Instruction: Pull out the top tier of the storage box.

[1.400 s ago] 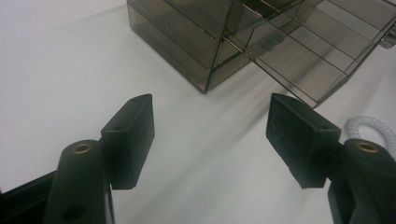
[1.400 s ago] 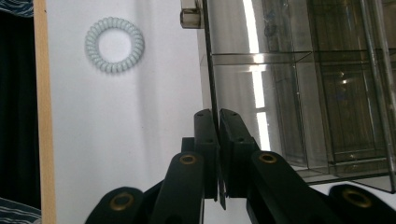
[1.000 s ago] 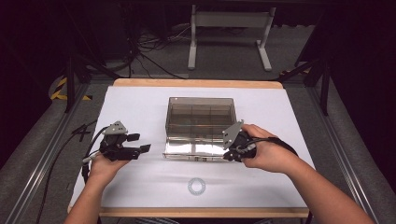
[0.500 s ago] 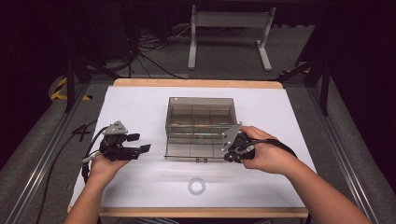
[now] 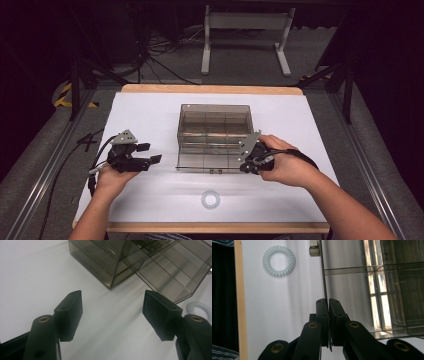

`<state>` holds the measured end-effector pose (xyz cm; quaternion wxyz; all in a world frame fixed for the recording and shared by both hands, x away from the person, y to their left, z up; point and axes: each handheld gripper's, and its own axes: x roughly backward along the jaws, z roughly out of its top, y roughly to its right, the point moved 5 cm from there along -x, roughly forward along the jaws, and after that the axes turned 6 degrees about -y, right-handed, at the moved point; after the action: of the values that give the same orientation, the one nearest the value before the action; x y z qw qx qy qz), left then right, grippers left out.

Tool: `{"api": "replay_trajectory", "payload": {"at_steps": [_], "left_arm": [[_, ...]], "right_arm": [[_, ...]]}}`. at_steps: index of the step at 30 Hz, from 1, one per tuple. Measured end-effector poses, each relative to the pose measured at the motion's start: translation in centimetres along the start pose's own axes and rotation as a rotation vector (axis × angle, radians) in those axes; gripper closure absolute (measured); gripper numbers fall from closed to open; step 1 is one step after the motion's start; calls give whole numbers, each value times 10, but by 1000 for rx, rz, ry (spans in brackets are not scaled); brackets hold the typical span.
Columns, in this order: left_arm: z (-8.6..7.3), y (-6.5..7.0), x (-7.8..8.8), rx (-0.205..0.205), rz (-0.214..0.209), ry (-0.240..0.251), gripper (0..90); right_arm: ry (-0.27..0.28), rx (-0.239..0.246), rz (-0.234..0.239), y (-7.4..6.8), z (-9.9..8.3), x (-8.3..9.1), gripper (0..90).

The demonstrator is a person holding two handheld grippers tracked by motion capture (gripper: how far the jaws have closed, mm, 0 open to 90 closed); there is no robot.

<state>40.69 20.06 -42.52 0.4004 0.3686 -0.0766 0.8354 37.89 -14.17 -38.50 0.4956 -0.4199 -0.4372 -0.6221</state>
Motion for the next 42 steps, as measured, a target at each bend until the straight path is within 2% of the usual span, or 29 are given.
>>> {"api": "replay_trajectory", "payload": {"at_steps": [3, 7, 11, 19, 23, 27, 32, 38, 42], "left_arm": [[0, 0, 0, -1, 1, 2, 331], [0, 0, 1, 0, 3, 5, 331], [0, 0, 0, -1, 0, 1, 331], [0, 0, 1, 1, 2, 6, 331], [0, 1, 1, -5, -1, 2, 330], [1, 2, 2, -1, -1, 9, 330], [3, 4, 4, -11, -2, 9, 330], [8, 13, 9, -31, -16, 6, 330], [17, 25, 19, -62, -21, 22, 333]], "right_arm": [[-6, 11, -20, 2, 1, 0, 872], [-1, -8, -14, 4, -1, -1, 866], [-2, 1, -31, 3, 0, -1, 867], [24, -35, -11, 2, -1, 0, 803], [70, -45, -19, 2, -2, 5, 745], [110, -59, -23, 3, -6, 12, 725], [162, -107, -29, 4, -14, 25, 700], [234, -166, -46, 7, -28, 37, 688], [250, -204, -65, 10, -37, 41, 681]]}}
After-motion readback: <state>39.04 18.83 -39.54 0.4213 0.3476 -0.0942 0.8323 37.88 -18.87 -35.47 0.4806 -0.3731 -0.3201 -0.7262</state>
